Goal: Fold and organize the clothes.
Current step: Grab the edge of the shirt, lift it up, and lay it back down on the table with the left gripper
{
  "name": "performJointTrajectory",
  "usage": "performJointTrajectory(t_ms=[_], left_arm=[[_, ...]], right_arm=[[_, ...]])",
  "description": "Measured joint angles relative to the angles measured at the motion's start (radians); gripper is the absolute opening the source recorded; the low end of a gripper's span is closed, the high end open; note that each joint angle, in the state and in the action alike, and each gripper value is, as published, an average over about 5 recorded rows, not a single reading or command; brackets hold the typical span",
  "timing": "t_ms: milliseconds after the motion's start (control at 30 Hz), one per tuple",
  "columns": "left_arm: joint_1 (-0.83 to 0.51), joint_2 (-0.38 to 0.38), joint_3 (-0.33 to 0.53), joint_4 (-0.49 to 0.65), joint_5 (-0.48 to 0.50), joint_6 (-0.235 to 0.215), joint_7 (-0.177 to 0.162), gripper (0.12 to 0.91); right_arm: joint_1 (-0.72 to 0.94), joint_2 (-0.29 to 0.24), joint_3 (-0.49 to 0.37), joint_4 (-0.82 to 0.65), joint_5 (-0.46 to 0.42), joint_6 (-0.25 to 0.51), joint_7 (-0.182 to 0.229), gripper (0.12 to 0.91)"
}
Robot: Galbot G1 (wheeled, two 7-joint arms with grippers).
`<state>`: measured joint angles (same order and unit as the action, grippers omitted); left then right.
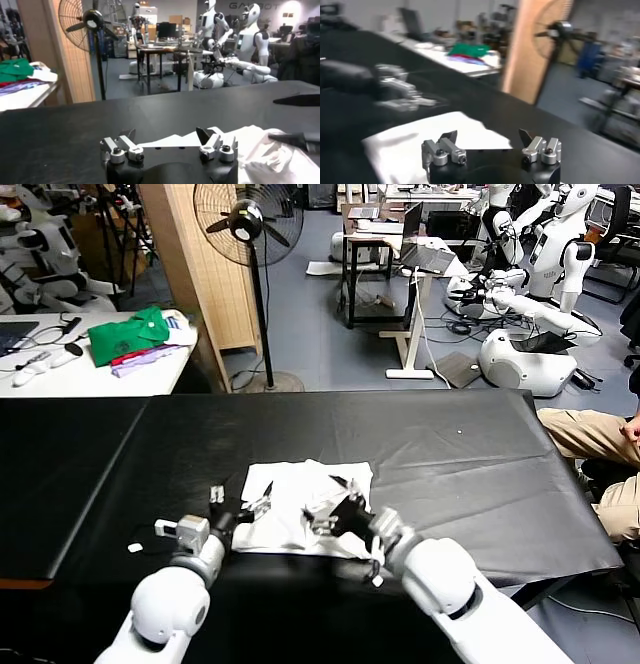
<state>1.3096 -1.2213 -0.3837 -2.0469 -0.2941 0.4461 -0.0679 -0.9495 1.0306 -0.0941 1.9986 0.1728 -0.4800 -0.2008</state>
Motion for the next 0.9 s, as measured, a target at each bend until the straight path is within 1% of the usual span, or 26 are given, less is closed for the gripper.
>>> performJointTrajectory(t_ms=[100,167,200,300,333,400,433,533,567,633,900], left_arm=[[0.011,0.0,-0.005,0.0,0.007,0.0,0.0,0.798],[0.016,-0.001,-0.008,0.0,0.009,0.0,0.0,0.798],[0.018,-0.002,-0.01,-0.001,0.01,0.0,0.0,0.798],[0.028,-0.004,-0.014,-0.005,0.014,-0.001,0.0,0.798],[0.031,-0.006,-0.016,-0.007,0.016,-0.002,0.0,0.798],[0.039,-0.009,-0.018,-0.01,0.02,-0.004,0.0,0.798],[0.043,-0.011,-0.019,-0.012,0.022,-0.005,0.0,0.798],[0.054,-0.017,-0.024,-0.017,0.027,-0.007,0.0,0.798],[0.057,-0.019,-0.027,-0.019,0.027,-0.008,0.0,0.798],[0.062,-0.022,-0.031,-0.021,0.029,-0.008,0.0,0.798],[0.076,-0.029,-0.045,-0.027,0.03,-0.009,-0.001,0.798]], right_arm=[[0.008,-0.003,-0.031,-0.009,-0.009,-0.004,0.004,0.793],[0.007,-0.004,-0.039,-0.012,-0.009,-0.006,0.011,0.752],[0.005,-0.004,-0.041,-0.013,-0.009,-0.007,0.014,0.714],[-0.004,-0.005,-0.04,-0.009,-0.009,-0.006,0.03,0.561],[-0.008,-0.005,-0.038,-0.007,-0.009,-0.006,0.037,0.494],[-0.019,-0.006,-0.031,0.0,-0.009,-0.006,0.049,0.394],[-0.025,-0.007,-0.026,0.004,-0.008,-0.006,0.053,0.327],[-0.047,-0.016,-0.004,0.019,0.003,-0.009,0.059,0.181],[-0.056,-0.02,0.006,0.024,0.009,-0.011,0.061,0.15],[-0.078,-0.029,0.028,0.038,0.024,-0.015,0.067,0.121],[-0.218,-0.082,0.128,0.117,0.057,-0.036,0.101,0.121]])
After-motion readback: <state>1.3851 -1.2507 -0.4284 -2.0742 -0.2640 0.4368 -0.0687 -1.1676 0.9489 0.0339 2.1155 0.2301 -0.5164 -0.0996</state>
